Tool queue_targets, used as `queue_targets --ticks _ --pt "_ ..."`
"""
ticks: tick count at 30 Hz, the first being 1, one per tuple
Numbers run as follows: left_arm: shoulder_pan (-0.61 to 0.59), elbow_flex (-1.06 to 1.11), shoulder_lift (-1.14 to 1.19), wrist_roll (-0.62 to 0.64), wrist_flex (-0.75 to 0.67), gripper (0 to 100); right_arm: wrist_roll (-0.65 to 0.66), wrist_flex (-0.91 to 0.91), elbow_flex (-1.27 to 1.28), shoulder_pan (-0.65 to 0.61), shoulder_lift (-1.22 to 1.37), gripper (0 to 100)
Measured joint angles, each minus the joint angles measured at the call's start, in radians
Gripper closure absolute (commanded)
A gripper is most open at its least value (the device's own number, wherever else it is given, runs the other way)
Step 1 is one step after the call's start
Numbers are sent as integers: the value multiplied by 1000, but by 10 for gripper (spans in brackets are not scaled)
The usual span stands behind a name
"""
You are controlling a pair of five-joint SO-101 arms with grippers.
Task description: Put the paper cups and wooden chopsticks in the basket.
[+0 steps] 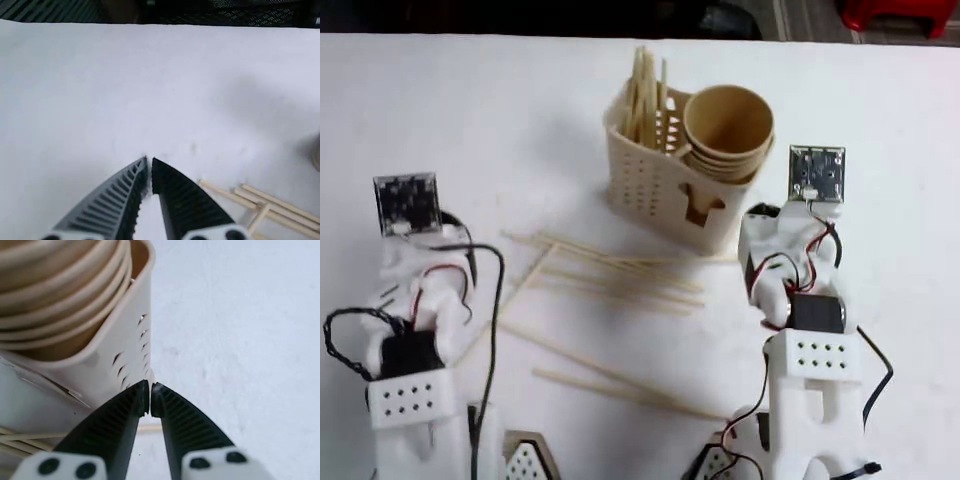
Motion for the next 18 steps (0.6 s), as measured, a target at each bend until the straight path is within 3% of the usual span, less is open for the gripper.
queue_targets --ticks 9,13,18 --pt "-2 163 -123 14 -77 961 74 18 -8 0 0 977" --pt "-2 189 -167 14 -77 961 130 166 -120 -35 0 977" --pt "-32 192 -199 14 -77 961 207 377 -282 -187 0 977"
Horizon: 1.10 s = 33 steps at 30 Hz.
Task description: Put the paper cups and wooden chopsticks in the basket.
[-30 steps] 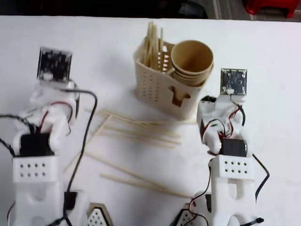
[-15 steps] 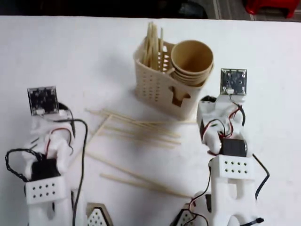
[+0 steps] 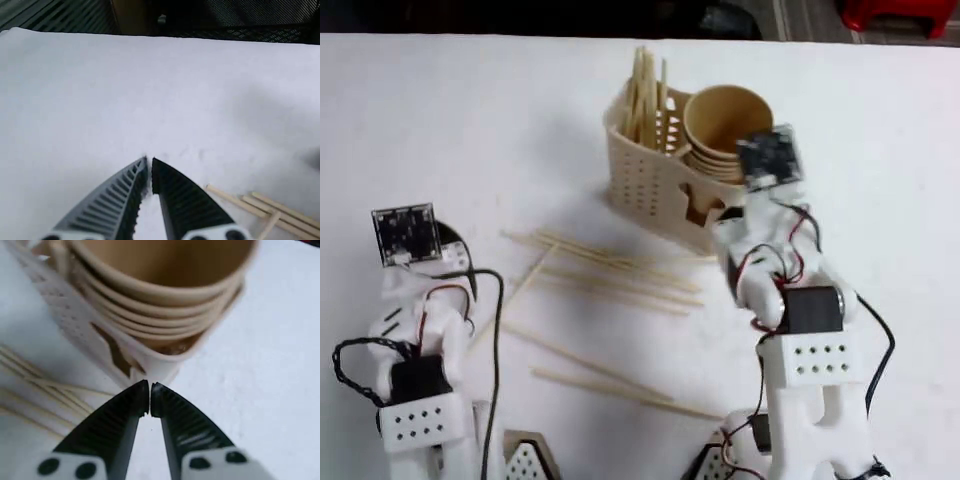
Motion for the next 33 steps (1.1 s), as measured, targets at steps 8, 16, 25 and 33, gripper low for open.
queue_targets --ticks 8,16,25,33 --pt "-48 0 -3 0 0 961 92 140 -78 -364 14 961" --pt "-52 0 -3 0 0 961 138 101 -163 -522 334 956" --pt "-60 0 -3 0 0 961 267 44 -382 -562 810 820" --pt "-60 0 -3 0 0 961 356 44 -621 -563 1181 799"
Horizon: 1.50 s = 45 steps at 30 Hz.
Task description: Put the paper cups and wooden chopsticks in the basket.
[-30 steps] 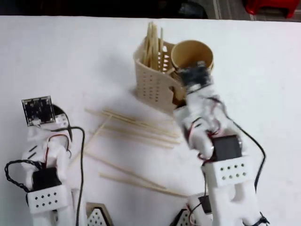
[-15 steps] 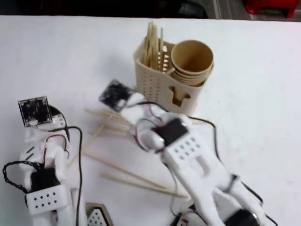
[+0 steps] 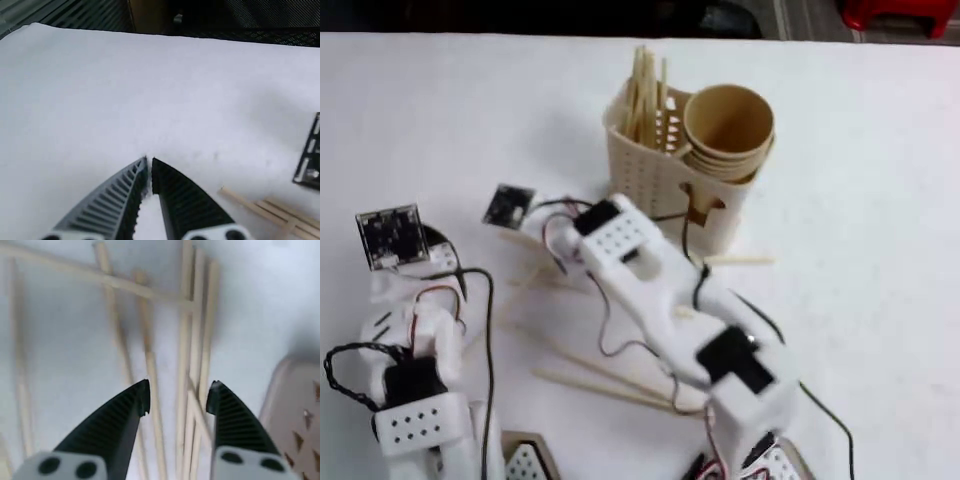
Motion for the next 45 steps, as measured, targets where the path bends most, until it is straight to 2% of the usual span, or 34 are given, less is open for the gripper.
queue_targets --ticks 8,17,26,37,45 --pt "0 0 0 0 0 961 6 -2 -150 32 198 805" --pt "0 0 0 0 0 961 6 11 -212 66 247 974" --pt "0 0 0 0 0 961 8 118 -230 66 245 981" --pt "0 0 0 0 0 961 8 258 -227 63 -9 981" --pt "0 0 0 0 0 961 -84 292 -227 63 -222 981"
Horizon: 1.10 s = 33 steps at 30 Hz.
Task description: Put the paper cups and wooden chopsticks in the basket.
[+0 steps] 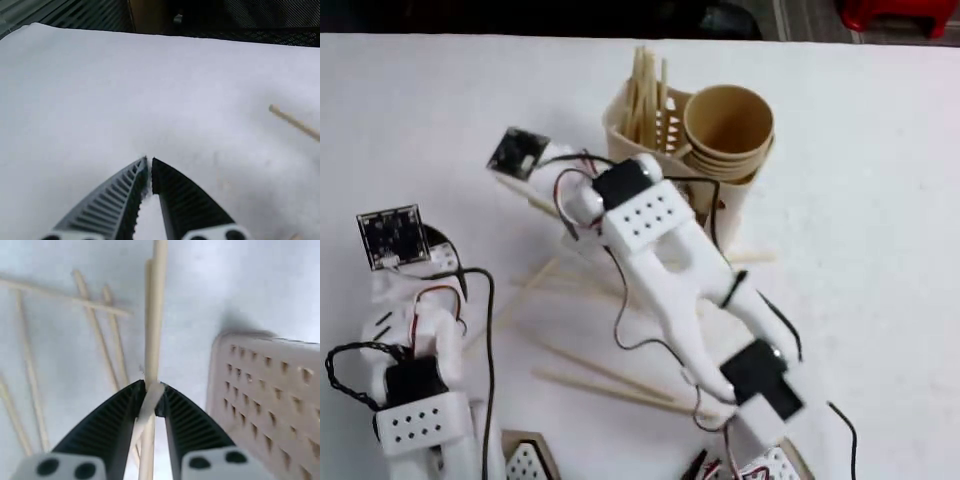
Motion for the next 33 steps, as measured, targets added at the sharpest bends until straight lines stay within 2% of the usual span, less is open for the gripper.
queue_targets --ticks 8,12,19,25,33 --pt "2 9 -3 0 0 961 -147 -5 -92 2 -187 981" --pt "2 9 -3 0 0 961 -195 -64 -166 2 -247 981" --pt "2 9 -3 0 0 961 -302 -189 -207 97 -315 981" --pt "2 9 -3 0 0 961 -321 -336 -207 172 -334 981" --pt "2 9 -3 0 0 961 -321 -562 -193 196 -334 981"
